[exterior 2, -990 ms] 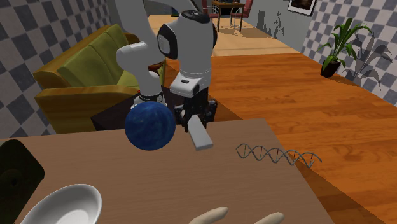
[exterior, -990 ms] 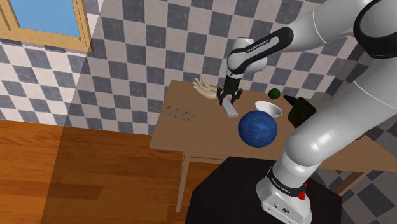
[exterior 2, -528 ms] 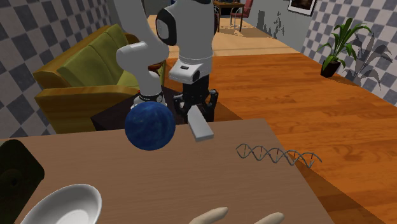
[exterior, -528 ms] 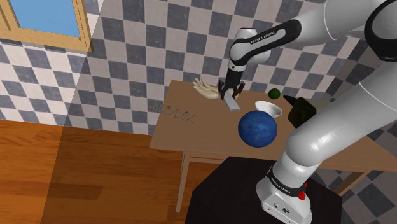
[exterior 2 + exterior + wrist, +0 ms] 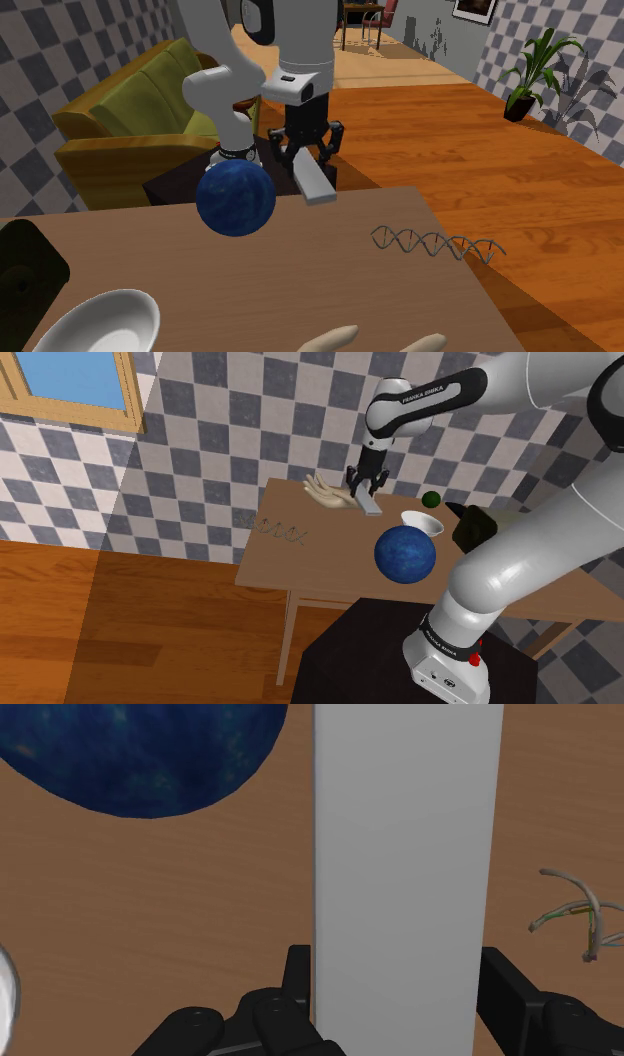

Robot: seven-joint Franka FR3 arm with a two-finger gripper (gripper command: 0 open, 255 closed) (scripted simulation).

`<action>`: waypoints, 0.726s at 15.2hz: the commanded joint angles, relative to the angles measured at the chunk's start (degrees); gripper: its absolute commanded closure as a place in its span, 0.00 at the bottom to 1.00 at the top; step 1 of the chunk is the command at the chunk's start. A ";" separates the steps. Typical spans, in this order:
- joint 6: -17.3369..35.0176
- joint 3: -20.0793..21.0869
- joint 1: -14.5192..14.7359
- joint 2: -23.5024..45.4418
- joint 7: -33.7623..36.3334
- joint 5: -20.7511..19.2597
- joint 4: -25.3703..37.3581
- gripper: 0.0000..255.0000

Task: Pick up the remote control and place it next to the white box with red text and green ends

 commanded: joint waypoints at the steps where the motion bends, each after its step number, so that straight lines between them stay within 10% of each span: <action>1: -1.70 0.08 0.01 -0.49 -0.02 0.01 1.21 1.00; 11: -5.62 -4.15 -3.19 -5.73 -6.10 -2.54 0.29 1.00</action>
